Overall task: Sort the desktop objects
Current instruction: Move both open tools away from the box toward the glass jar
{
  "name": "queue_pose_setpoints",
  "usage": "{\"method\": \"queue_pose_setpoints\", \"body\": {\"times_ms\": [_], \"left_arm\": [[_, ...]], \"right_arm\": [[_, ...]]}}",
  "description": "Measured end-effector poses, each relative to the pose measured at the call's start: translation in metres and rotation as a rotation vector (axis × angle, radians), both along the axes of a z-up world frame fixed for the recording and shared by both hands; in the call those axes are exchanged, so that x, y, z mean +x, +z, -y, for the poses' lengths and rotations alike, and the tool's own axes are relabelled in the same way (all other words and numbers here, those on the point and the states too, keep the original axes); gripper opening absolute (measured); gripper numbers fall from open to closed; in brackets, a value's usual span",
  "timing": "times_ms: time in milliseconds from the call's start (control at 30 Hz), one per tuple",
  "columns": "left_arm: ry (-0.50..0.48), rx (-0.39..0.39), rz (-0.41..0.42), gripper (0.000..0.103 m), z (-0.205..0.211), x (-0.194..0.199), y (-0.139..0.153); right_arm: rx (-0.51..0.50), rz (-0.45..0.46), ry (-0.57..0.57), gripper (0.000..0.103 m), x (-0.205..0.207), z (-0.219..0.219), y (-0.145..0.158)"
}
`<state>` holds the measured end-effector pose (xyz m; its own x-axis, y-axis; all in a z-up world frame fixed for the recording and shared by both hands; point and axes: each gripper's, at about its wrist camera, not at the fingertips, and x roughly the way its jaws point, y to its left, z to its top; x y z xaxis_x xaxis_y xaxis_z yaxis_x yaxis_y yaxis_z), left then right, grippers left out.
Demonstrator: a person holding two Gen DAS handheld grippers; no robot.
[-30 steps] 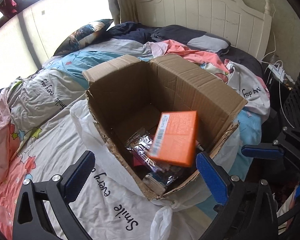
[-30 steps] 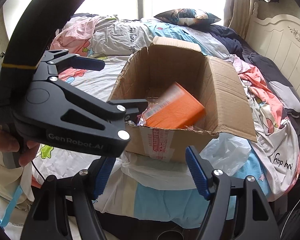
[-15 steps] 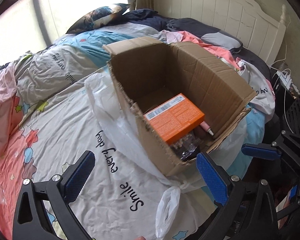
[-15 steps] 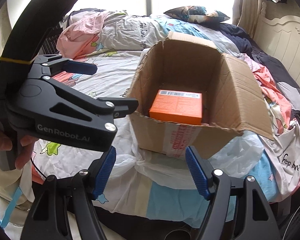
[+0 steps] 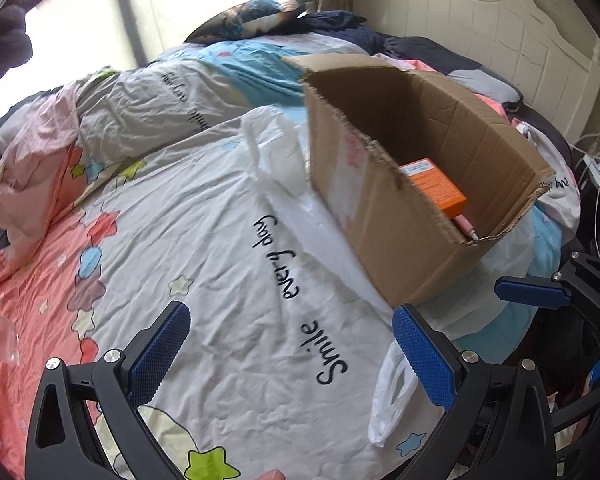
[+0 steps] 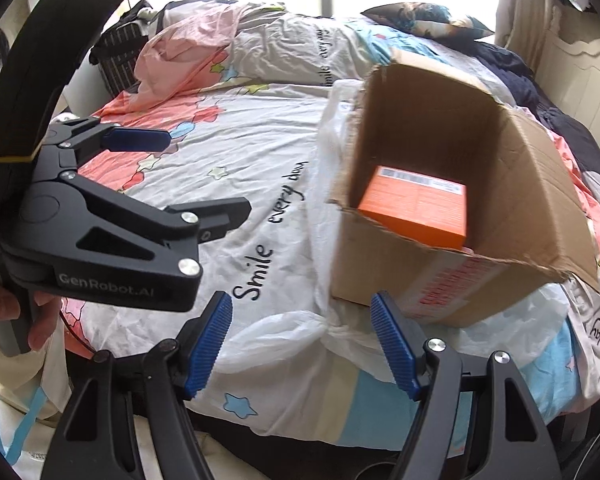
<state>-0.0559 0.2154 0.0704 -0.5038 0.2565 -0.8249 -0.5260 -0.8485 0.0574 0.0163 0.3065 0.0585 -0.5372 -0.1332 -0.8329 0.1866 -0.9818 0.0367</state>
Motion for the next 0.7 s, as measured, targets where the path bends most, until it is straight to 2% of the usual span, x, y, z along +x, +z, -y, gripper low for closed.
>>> {"method": "queue_pose_setpoints", "body": {"times_ms": [267,700], "left_arm": [[0.074,0.040,0.033,0.103,0.040,-0.005,-0.012],[0.237,0.049,0.084,0.103,0.110,-0.015,-0.048]], "right_arm": [[0.006,0.009,0.022,0.068,-0.009,0.025,-0.008],[-0.027,0.049,0.040,0.068,-0.047,0.070,-0.039]]}}
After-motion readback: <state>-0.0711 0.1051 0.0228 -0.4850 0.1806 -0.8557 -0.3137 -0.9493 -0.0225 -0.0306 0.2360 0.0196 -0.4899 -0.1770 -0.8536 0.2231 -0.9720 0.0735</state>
